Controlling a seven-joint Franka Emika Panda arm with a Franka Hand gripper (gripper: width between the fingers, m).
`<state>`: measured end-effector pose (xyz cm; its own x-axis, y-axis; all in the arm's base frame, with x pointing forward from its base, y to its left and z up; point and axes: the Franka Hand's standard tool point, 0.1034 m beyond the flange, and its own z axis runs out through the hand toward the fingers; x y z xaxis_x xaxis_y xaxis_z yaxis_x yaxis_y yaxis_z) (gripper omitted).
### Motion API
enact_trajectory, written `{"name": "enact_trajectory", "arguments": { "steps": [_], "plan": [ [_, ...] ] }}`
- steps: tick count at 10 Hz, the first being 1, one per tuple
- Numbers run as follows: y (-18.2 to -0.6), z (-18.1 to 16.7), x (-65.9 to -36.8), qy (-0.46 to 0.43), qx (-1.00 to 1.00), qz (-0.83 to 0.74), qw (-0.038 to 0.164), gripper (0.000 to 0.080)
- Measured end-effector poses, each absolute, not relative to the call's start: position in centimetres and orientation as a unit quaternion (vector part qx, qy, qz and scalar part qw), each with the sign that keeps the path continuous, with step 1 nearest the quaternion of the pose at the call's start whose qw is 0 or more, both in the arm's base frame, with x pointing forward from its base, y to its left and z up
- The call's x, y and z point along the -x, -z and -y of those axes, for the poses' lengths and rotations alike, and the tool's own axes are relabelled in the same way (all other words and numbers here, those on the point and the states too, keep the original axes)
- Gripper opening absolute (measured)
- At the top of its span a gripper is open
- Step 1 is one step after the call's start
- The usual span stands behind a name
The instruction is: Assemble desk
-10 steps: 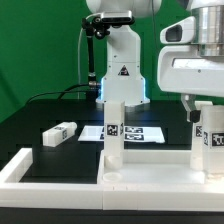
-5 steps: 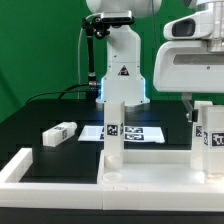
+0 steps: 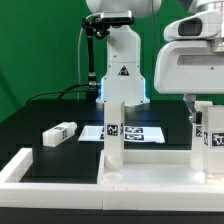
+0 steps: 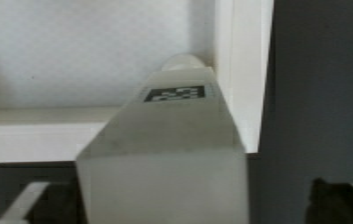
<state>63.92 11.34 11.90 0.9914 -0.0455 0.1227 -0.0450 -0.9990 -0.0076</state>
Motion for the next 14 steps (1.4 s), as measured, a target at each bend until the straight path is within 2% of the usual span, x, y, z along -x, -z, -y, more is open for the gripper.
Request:
{"name": "enact_trajectory", "arguments": {
  "steps": [2,5,8,10,11,14],
  "plan": [
    [-11.9,-11.4,-63.9,0.061,0.994,-0.092,0.008,0.0288],
    [-11.8,-11.3,-63.9,0.060,0.983,-0.175,0.012,0.0289],
    [-11.7,-10.9,-64.2,0.043,0.923,-0.383,0.019,0.0289],
    [-11.6,-10.3,-64.3,0.026,0.868,-0.496,0.032,0.0290],
    [-11.5,-10.3,-64.3,0.020,0.821,-0.568,0.044,0.0290],
    [-11.5,-10.5,-64.2,0.002,0.704,-0.708,0.056,0.0290]
  ]
}}
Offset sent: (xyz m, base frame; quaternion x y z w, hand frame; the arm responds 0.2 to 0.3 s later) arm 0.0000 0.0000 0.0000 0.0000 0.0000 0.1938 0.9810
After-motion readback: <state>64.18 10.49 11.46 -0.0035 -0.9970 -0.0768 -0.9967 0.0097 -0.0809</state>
